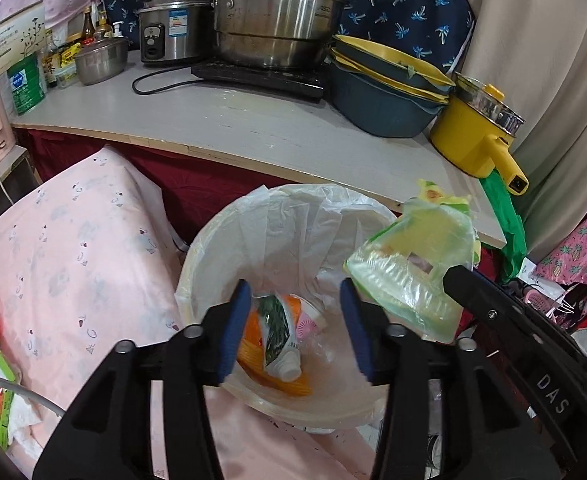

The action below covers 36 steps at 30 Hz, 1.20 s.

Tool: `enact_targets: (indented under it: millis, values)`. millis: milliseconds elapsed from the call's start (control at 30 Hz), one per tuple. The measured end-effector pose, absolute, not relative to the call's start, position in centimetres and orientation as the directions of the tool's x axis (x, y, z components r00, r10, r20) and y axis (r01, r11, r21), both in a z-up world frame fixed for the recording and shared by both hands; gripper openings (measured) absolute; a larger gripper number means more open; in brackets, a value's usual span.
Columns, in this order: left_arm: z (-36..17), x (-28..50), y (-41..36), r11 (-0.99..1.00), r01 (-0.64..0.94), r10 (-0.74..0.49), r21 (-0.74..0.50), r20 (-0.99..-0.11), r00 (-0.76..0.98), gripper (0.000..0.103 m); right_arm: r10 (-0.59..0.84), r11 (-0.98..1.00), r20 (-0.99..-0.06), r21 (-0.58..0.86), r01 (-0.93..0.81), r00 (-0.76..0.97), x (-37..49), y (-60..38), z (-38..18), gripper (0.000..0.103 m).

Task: Collect trash
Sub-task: 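Lower the bag and carton into the wastebasket and open both grippers, then move both tools back to the table and grasp the orange plastic bag with the left gripper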

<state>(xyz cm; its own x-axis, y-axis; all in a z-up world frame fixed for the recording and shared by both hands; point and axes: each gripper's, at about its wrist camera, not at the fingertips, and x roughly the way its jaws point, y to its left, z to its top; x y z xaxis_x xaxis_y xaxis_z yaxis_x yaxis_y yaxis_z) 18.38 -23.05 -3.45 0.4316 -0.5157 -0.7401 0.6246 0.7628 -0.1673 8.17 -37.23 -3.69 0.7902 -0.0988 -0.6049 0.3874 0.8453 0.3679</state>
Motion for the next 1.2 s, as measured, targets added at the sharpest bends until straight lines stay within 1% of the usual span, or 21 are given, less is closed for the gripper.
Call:
enact_targets:
  millis: [100, 267, 333, 433, 867, 1200]
  values:
    - [-3.3, 18.8, -22.3, 0.779, 0.604, -0.505, -0.167, -0.739, 0.447, 0.051, -0.093, 0.85, -0.6, 0.368, 0.377, 0.795, 8.5, -36.7, -3.4, 0.012]
    - [-3.0, 19.2, -20.7, 0.803, 0.572, -0.486, -0.165, -0.738, 0.469, 0.052, -0.087, 0.859, -0.596, 0.361, 0.363, 0.798, 8.9, -35.8, -2.9, 0.013]
    - [-2.8, 19.2, -20.1, 0.81, 0.563, -0.481, -0.163, -0.734, 0.48, 0.052, -0.087, 0.862, -0.593, 0.358, 0.359, 0.8, 9.0, -35.5, -2.6, 0.017]
    - [-2.4, 19.2, -19.2, 0.82, 0.55, -0.473, -0.159, -0.729, 0.495, 0.052, -0.087, 0.867, -0.588, 0.353, 0.352, 0.804, 9.1, -34.9, -2.2, 0.02]
    - [-0.5, 18.4, -13.6, 0.869, 0.475, -0.428, -0.142, -0.698, 0.574, 0.053, -0.043, 0.902, -0.569, 0.332, 0.276, 0.821, 9.8, -30.5, 0.0, 0.02]
    - [0.6, 18.5, -6.5, 0.921, 0.366, -0.352, -0.131, -0.683, 0.64, 0.053, 0.029, 0.929, -0.565, 0.319, 0.187, 0.824, 10.9, -24.9, 0.8, 0.02]
